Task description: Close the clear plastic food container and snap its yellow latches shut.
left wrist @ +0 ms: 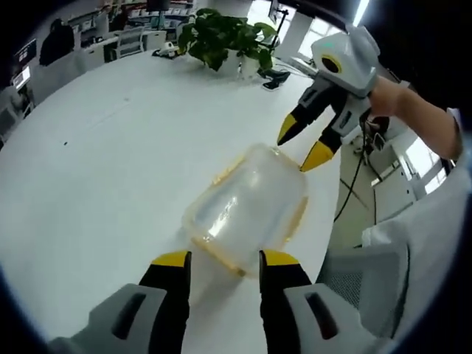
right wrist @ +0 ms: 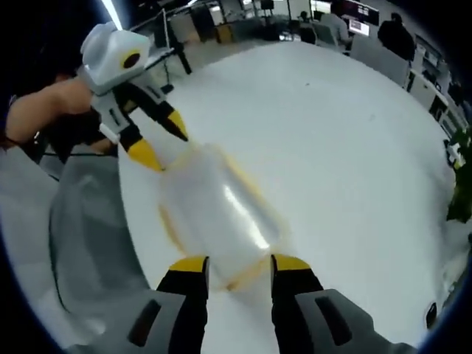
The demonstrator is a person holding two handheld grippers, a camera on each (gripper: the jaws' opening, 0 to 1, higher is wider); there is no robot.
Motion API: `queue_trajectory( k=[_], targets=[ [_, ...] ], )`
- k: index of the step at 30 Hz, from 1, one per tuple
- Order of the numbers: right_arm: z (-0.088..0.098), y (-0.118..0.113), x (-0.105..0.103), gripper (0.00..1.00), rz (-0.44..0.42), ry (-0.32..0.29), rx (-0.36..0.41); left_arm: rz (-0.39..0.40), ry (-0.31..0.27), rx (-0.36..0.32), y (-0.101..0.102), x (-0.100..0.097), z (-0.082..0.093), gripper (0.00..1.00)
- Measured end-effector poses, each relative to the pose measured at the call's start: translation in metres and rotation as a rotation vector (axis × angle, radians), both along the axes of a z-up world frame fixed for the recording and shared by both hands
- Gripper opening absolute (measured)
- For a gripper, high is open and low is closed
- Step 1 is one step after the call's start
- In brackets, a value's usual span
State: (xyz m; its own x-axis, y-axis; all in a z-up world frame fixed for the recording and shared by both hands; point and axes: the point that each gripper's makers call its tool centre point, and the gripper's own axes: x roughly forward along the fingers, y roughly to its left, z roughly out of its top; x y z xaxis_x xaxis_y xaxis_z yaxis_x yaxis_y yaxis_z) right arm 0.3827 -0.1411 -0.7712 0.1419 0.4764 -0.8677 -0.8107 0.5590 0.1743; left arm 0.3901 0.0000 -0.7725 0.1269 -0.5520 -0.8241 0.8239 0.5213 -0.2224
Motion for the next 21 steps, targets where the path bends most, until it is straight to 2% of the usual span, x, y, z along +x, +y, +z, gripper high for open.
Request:
queue_trajectory(
  k=[9,21],
  targets=[
    [0.002,0.006,-0.001,0.31,0.097,-0.028,-0.024,-0.073,-0.027,-0.003,-0.006,0.002,0.006,0.36],
    [0.004,0.014,-0.001,0.32,0.18,-0.06,-0.033,-0.184,-0.064,0.009,-0.017,-0.003,0.008,0.36]
  ],
)
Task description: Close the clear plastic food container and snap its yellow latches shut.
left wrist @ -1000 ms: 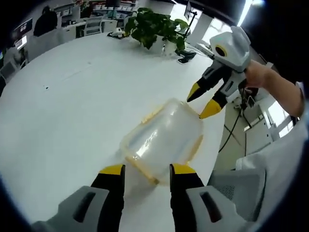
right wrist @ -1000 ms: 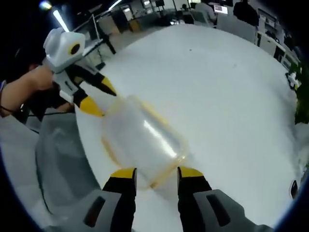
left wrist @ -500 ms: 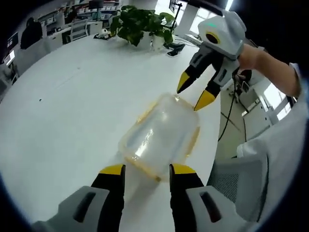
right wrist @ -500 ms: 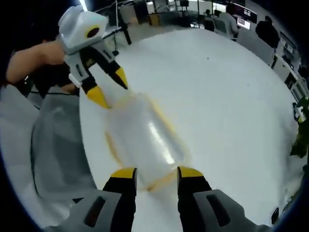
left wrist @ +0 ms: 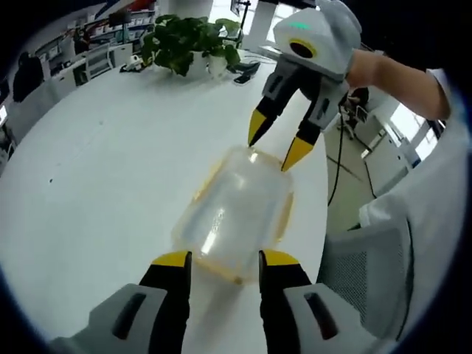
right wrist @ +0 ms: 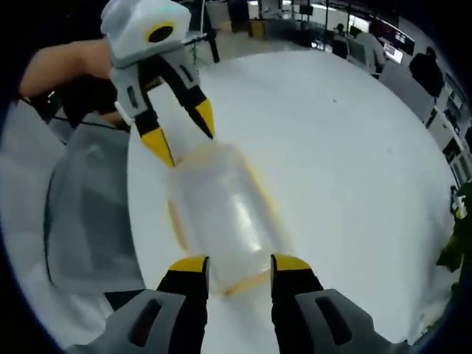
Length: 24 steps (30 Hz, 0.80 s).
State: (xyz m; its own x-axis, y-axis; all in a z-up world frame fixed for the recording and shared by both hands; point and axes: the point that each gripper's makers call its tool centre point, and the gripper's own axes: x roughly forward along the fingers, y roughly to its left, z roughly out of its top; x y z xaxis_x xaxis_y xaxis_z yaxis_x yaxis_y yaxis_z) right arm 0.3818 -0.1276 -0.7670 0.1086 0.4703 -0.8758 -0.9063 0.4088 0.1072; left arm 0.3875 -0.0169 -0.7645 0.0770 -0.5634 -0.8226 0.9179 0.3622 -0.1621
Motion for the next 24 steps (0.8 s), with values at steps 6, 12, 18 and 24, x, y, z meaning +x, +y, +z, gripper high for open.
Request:
queue_trajectory(
  k=[6,12,18,24],
  targets=[
    [0.001,0.001,0.001,0.32,0.034,-0.017,-0.002,-0.049,-0.027,0.019,-0.003,0.001,-0.001,0.36],
    [0.0,0.002,0.0,0.32,0.083,-0.039,-0.017,-0.11,-0.085,0.021,-0.01,0.002,0.002,0.34],
    [0.003,0.007,0.0,0.31,0.099,-0.055,-0.004,-0.144,-0.139,0.002,-0.018,0.004,0.005,0.33],
    [0.002,0.009,0.0,0.31,0.109,-0.058,-0.002,-0.157,-0.149,-0.001,-0.022,0.005,0.003,0.32]
  ],
)
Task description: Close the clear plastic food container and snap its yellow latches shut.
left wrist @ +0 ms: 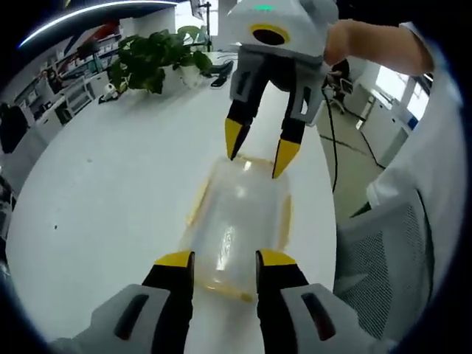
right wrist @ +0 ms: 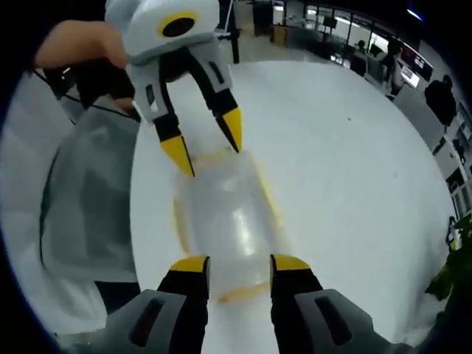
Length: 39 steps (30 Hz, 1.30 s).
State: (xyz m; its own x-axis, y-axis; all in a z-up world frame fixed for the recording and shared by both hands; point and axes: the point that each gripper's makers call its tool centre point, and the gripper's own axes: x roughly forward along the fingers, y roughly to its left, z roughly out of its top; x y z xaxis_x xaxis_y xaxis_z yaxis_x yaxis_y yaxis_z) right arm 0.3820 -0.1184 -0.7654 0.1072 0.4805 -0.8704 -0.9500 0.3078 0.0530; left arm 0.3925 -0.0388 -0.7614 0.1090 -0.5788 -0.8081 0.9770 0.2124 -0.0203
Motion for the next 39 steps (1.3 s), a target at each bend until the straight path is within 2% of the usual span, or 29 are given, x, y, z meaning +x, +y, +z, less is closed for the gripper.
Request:
queue_trajectory(
  k=[24,39],
  targets=[
    [0.001,0.028,0.0,0.3,0.045,-0.015,0.042,-0.037,-0.007,-0.018,-0.025,-0.007,-0.003,0.31],
    [-0.004,0.031,0.003,0.3,0.03,-0.014,0.056,-0.033,0.003,-0.019,-0.033,-0.014,-0.009,0.3]
  ],
)
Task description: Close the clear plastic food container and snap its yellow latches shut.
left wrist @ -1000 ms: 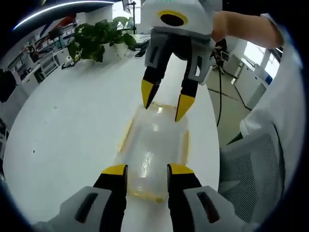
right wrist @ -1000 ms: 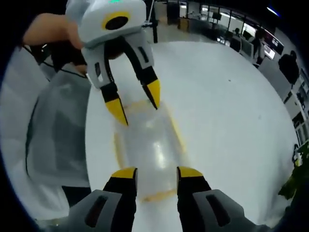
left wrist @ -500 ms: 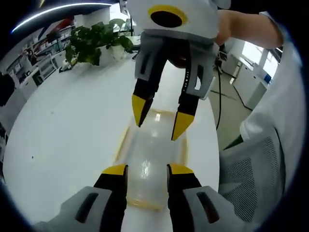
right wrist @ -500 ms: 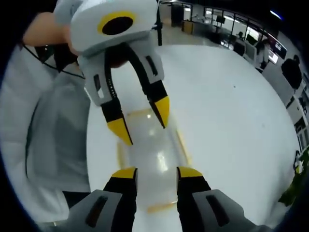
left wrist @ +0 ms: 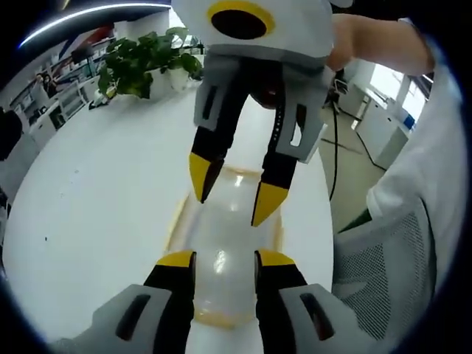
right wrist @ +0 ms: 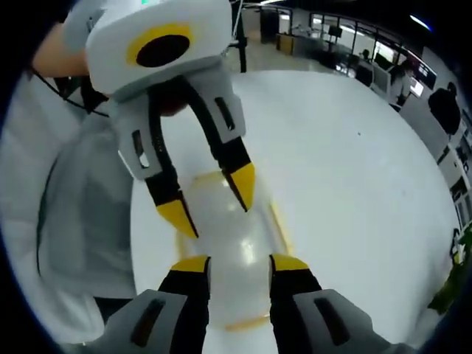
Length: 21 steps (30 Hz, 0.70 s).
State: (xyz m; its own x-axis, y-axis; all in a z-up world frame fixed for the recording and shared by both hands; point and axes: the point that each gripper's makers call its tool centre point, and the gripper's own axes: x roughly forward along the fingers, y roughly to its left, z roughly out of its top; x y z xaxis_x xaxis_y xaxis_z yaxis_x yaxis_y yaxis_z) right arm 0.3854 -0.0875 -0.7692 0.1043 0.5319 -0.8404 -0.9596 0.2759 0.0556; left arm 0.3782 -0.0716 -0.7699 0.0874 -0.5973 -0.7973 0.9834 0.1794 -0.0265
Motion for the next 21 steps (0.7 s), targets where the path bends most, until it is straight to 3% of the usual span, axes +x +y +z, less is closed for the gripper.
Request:
queue_trajectory(
  k=[21],
  targets=[
    [-0.007,-0.001,0.012,0.29,-0.008,0.0,-0.005,0.024,0.023,-0.008,-0.004,-0.01,-0.006,0.3]
  ],
)
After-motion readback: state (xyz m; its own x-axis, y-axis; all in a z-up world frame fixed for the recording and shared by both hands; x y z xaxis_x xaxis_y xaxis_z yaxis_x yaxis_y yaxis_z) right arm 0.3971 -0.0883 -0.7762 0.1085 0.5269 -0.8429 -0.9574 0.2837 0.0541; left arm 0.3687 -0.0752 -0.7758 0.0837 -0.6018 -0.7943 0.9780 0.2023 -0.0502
